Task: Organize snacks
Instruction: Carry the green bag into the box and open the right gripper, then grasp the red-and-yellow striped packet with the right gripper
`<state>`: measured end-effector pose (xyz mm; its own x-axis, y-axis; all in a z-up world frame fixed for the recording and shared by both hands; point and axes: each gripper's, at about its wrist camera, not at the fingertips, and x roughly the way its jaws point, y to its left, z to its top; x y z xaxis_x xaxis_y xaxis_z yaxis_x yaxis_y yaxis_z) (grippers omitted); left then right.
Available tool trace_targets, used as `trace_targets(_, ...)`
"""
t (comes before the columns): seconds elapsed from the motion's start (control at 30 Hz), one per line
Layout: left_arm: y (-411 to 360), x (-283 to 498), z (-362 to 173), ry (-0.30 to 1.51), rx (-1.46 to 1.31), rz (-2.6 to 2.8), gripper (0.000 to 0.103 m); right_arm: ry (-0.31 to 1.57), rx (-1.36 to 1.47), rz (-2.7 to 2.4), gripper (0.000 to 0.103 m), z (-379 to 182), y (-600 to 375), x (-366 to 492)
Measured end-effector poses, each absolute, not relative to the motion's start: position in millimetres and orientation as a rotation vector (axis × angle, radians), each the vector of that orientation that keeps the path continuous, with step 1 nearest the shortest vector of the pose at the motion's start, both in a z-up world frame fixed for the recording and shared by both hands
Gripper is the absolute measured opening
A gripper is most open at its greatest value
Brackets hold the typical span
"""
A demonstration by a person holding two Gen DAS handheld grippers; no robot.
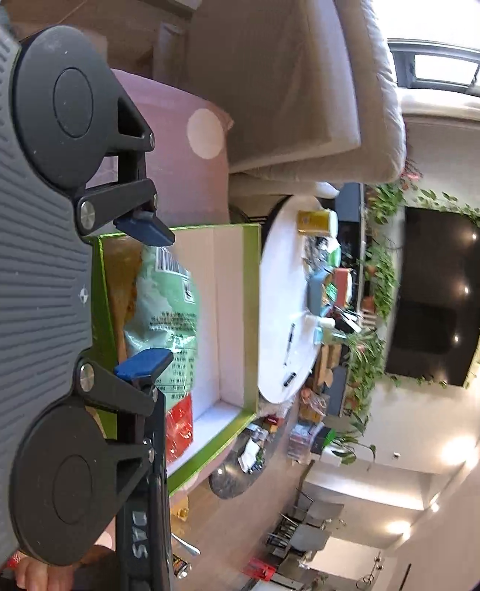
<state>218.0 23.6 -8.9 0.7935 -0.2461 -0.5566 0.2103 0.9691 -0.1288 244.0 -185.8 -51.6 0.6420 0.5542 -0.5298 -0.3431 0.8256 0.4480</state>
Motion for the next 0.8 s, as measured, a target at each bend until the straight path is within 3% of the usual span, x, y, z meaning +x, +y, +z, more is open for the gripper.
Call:
trace_targets(0.27, 32.3, 208.8, -10.5, 0.622, -0.067, -0.216, 0.063, 0.668, 0.162, 0.343, 0.036, -62.1, -174.4, 257.7)
trace_targets(0.8, 59.4, 129.5, -17.5, 0.629, -0.1, -0.188, 0.074, 0.68, 0.151, 0.494, 0.036, -47.7, -182.4, 176.3)
